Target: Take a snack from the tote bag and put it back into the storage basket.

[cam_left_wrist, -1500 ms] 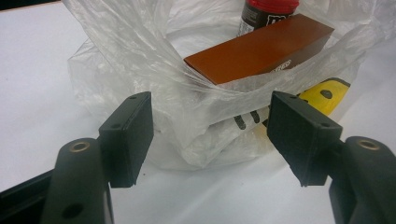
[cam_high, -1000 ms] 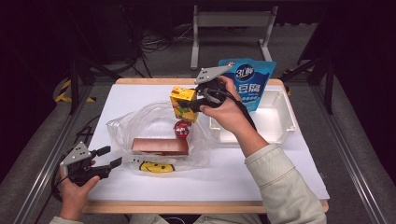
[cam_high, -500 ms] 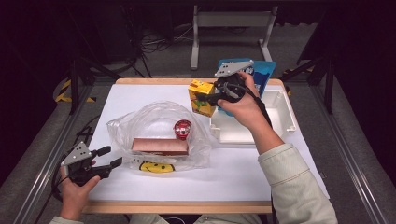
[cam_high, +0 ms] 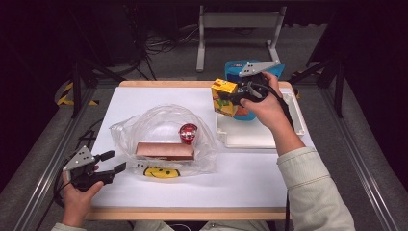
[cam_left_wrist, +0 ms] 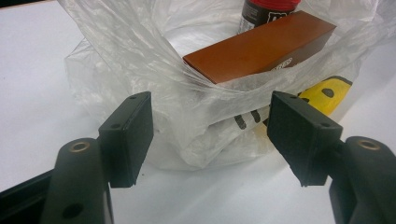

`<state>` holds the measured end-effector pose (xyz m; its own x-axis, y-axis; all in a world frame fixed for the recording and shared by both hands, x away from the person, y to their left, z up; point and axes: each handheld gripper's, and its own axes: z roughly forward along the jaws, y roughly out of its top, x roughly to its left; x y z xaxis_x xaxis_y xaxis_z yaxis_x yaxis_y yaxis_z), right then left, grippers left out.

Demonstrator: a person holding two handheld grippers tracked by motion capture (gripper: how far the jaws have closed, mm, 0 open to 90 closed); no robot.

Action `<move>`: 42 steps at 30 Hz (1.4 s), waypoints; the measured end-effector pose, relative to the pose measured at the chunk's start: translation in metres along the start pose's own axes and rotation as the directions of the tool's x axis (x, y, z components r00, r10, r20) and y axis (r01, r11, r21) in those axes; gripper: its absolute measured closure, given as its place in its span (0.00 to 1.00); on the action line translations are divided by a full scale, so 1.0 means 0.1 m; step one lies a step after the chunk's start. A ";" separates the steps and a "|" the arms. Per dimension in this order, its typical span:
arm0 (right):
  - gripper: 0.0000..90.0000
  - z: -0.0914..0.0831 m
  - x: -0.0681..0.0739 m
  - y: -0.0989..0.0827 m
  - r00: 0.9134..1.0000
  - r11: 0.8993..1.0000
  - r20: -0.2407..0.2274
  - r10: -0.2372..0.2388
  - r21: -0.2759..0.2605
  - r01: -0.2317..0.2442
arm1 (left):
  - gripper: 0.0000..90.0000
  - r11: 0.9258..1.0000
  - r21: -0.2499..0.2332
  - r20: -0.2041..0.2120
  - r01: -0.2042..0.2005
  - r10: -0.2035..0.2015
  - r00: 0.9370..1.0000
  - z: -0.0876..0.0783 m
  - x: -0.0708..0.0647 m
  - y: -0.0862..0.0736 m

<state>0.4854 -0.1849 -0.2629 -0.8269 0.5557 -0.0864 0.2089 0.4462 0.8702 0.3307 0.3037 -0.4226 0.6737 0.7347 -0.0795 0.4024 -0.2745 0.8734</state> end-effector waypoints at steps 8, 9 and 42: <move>0.59 -0.02 -0.14 -0.12 0.999 1.000 0.030 0.024 0.008 -0.024 | 0.36 1.000 0.003 0.000 -0.003 0.003 1.000 0.00 0.00 0.00; 0.59 -0.01 -0.15 -0.14 0.999 1.000 0.034 0.026 0.012 -0.026 | 0.36 1.000 0.005 0.000 -0.001 0.001 1.000 0.00 0.00 0.00; 0.59 0.42 -0.25 -0.66 0.998 0.990 0.054 0.031 0.139 -0.038 | 0.36 1.000 0.005 0.001 -0.002 0.002 1.000 0.00 0.00 0.00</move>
<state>0.5138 -0.1991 -0.3383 -0.7908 0.6061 -0.0854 0.3110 0.5181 0.7968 0.3309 0.3035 -0.4227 0.6750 0.7337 -0.0784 0.4041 -0.2786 0.8712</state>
